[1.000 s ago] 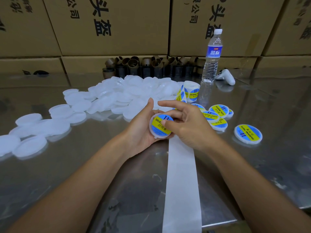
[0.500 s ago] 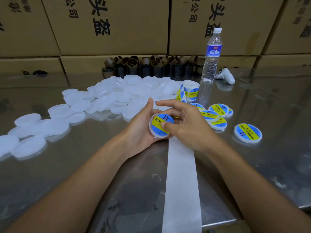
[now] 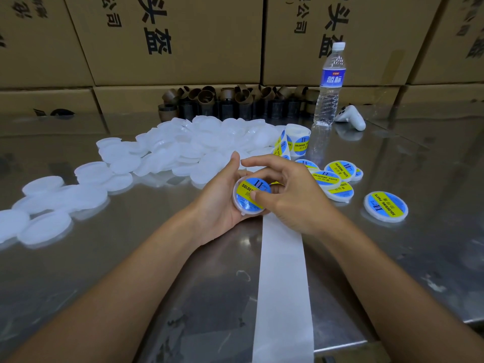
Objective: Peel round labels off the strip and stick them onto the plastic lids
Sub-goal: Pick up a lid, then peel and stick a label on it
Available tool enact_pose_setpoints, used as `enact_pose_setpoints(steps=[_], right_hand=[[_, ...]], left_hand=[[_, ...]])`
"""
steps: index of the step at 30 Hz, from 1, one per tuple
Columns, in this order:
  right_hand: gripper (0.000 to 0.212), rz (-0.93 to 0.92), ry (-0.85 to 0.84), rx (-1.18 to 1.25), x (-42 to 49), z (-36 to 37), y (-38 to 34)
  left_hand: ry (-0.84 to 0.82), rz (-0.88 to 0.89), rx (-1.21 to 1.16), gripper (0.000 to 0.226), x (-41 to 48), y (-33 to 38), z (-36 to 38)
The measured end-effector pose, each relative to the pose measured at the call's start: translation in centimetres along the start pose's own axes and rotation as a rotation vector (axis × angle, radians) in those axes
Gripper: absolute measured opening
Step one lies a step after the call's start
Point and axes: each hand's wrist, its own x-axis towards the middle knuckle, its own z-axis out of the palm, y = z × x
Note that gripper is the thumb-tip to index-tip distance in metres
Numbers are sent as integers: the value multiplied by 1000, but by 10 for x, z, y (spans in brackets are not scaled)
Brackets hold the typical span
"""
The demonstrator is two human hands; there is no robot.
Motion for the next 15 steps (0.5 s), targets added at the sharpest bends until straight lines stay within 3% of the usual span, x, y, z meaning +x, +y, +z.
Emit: enact_pose_setpoints(steps=[15], right_hand=[[46, -19, 8, -7, -1, 1, -1]], left_hand=[[-144, -8, 19, 67, 1, -1, -9]])
